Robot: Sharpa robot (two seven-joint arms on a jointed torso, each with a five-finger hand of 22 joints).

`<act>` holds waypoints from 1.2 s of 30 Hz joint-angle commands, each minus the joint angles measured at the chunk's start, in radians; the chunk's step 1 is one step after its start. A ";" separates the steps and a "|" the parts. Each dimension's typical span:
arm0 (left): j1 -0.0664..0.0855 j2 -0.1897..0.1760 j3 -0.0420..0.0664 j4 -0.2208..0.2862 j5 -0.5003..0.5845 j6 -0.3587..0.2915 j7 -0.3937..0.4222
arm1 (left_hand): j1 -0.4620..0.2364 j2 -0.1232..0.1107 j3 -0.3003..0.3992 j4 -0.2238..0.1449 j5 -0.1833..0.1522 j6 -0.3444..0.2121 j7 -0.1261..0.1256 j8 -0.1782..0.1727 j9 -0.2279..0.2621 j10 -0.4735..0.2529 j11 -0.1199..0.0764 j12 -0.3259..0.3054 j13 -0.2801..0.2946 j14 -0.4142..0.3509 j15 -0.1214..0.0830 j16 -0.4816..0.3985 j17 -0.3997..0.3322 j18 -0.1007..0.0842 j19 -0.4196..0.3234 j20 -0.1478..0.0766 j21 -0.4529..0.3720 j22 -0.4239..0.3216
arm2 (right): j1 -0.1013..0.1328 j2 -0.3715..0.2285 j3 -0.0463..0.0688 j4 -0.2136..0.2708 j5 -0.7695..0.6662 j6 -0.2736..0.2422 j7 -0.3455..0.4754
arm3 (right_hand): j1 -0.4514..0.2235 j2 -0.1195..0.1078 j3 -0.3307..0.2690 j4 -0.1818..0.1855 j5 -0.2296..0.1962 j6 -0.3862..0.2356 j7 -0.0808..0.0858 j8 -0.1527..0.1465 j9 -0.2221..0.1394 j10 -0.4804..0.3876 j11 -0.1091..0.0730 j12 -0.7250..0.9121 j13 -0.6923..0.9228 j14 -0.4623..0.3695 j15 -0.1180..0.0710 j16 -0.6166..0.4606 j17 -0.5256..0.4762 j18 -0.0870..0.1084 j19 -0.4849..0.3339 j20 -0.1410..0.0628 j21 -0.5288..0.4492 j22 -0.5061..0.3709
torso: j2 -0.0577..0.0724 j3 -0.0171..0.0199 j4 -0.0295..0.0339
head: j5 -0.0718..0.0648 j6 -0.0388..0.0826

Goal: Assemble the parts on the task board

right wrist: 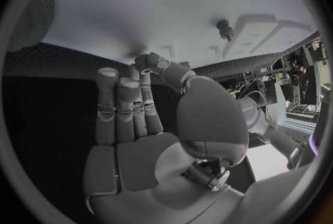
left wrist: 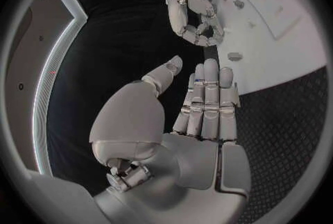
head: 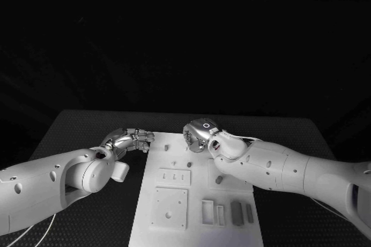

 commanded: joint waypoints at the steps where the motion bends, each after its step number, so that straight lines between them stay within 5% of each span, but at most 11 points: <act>1: 0.001 0.003 0.001 0.000 -0.004 0.013 0.006 | -0.010 0.001 0.000 -0.008 0.003 0.000 0.003 -0.005 0.002 -0.001 0.009 -0.004 0.001 -0.006 0.000 -0.005 0.002 0.013 -0.007 0.001 0.004 0.011 | -0.004 0.001 -0.003 0.000 0.012 0.047 0.009 | -0.006 0.007 0.010 0.000 0.004 -0.003 0.007 -0.005 0.001 0.048 -0.010 -0.008 0.002 -0.013 -0.007 -0.001 -0.003 0.053 -0.009 -0.001 -0.001 0.016 | 0.003 -0.0004 -0.0009 | -0.001 0.003; 4: 0.001 0.006 0.001 -0.003 -0.004 0.013 0.006 | -0.010 0.001 0.000 -0.008 0.002 -0.001 0.003 -0.005 0.002 -0.001 0.009 -0.005 0.002 -0.006 0.000 -0.005 0.002 0.013 -0.007 0.001 0.004 0.011 | -0.004 0.001 -0.003 0.002 0.043 0.051 0.023 | -0.016 -0.006 0.011 0.006 0.004 -0.024 0.016 -0.019 -0.002 0.025 0.000 -0.025 0.001 -0.017 0.003 -0.006 -0.008 0.053 -0.013 0.003 -0.003 0.016 | 0.003 -0.0001 -0.0032 | -0.003 0.001; 10: 0.001 0.005 0.001 -0.003 -0.003 0.011 0.005 | -0.011 0.001 0.000 -0.009 0.002 -0.001 0.004 -0.006 0.002 -0.002 0.009 -0.005 0.002 -0.006 0.000 -0.006 0.002 0.013 -0.007 0.001 0.004 0.010 | -0.004 -0.006 -0.003 0.009 0.069 -0.030 0.032 | -0.038 -0.088 -0.008 0.029 0.006 -0.145 0.066 -0.093 -0.033 -0.119 0.053 -0.079 -0.036 -0.020 0.054 -0.007 -0.017 0.050 -0.021 0.013 -0.004 0.016 | 0.004 -0.0003 -0.0034 | -0.002 0.005; 13: 0.001 0.002 0.001 -0.003 -0.003 0.008 0.004 | -0.012 0.001 0.000 -0.009 0.002 -0.002 0.004 -0.006 0.002 -0.003 0.010 -0.006 0.002 -0.006 0.000 -0.006 0.002 0.013 -0.007 0.001 0.004 0.010 | -0.004 -0.013 -0.003 0.016 0.080 -0.065 0.029 | -0.052 -0.110 -0.038 0.028 0.010 -0.184 0.060 -0.114 -0.044 -0.180 0.070 -0.077 -0.056 -0.030 0.072 -0.009 -0.022 0.053 -0.032 0.017 -0.010 0.016 | 0.004 0.0001 -0.0025 | -0.002 0.009; 18: 0.001 -0.001 0.001 -0.004 -0.003 0.005 0.005 | -0.013 0.000 0.001 -0.010 0.001 -0.003 0.004 -0.007 0.002 -0.003 0.010 -0.007 0.002 -0.006 0.000 -0.006 0.002 0.013 -0.007 0.001 0.004 0.010 | 0.000 -0.033 -0.003 0.042 0.081 -0.099 0.021 | -0.066 -0.115 -0.081 0.010 0.015 -0.207 0.050 -0.124 -0.051 -0.222 0.083 -0.076 -0.074 -0.041 0.083 -0.006 -0.026 0.053 -0.044 0.021 -0.014 0.017 | 0.004 0.0008 -0.0046 | -0.002 0.015; 24: 0.001 -0.001 0.001 -0.008 -0.002 0.003 0.005 | -0.013 -0.001 0.001 -0.011 0.001 -0.004 0.004 -0.008 0.002 -0.004 0.011 -0.007 0.002 -0.006 0.000 -0.006 0.003 0.013 -0.007 0.001 0.005 0.010 | 0.010 -0.069 0.000 0.084 0.096 -0.119 0.032 | -0.074 -0.116 -0.101 0.001 0.018 -0.216 0.045 -0.126 -0.054 -0.223 0.083 -0.072 -0.080 -0.044 0.084 -0.001 -0.029 0.053 -0.047 0.022 -0.015 0.017 | 0.004 0.0010 -0.0058 | -0.004 0.023; 28: 0.001 0.001 0.001 -0.019 0.000 0.004 0.006 | -0.013 -0.001 0.002 -0.011 0.001 -0.004 0.004 -0.008 0.002 -0.004 0.011 -0.008 0.002 -0.006 0.000 -0.007 0.003 0.013 -0.008 0.001 0.005 0.010 | 0.022 -0.118 0.017 0.135 0.121 -0.119 0.050 | -0.082 -0.116 -0.114 0.000 0.021 -0.216 0.045 -0.124 -0.054 -0.212 0.080 -0.068 -0.082 -0.044 0.081 0.004 -0.031 0.053 -0.045 0.023 -0.014 0.017 | 0.002 0.0028 -0.0065 | -0.006 0.028; 32: 0.001 0.004 0.000 -0.028 0.003 0.006 0.008 | -0.013 -0.001 0.002 -0.012 0.001 -0.004 0.004 -0.008 0.003 -0.004 0.011 -0.008 0.002 -0.006 0.000 -0.007 0.003 0.013 -0.008 0.001 0.005 0.010 | 0.034 -0.180 0.043 0.178 0.172 -0.079 0.089 | -0.078 -0.115 -0.113 0.008 0.012 -0.207 0.048 -0.116 -0.053 -0.179 0.072 -0.055 -0.078 -0.036 0.073 0.011 -0.034 0.053 -0.037 0.024 -0.009 0.017 | -0.002 0.0061 -0.0152 | -0.006 0.033; 36: 0.000 0.006 0.000 -0.031 0.003 0.010 0.008 | -0.013 0.000 0.002 -0.012 0.001 -0.004 0.004 -0.008 0.003 -0.004 0.011 -0.008 0.002 -0.006 0.000 -0.007 0.003 0.013 -0.008 0.001 0.005 0.010 | 0.038 -0.248 0.049 0.218 0.232 -0.044 0.176 | -0.054 -0.113 -0.088 0.029 0.009 -0.190 0.062 -0.106 -0.051 -0.125 0.055 -0.034 -0.069 -0.027 0.057 0.016 -0.038 0.053 -0.027 0.023 -0.003 0.018 | -0.009 0.0094 -0.0252 | -0.004 0.036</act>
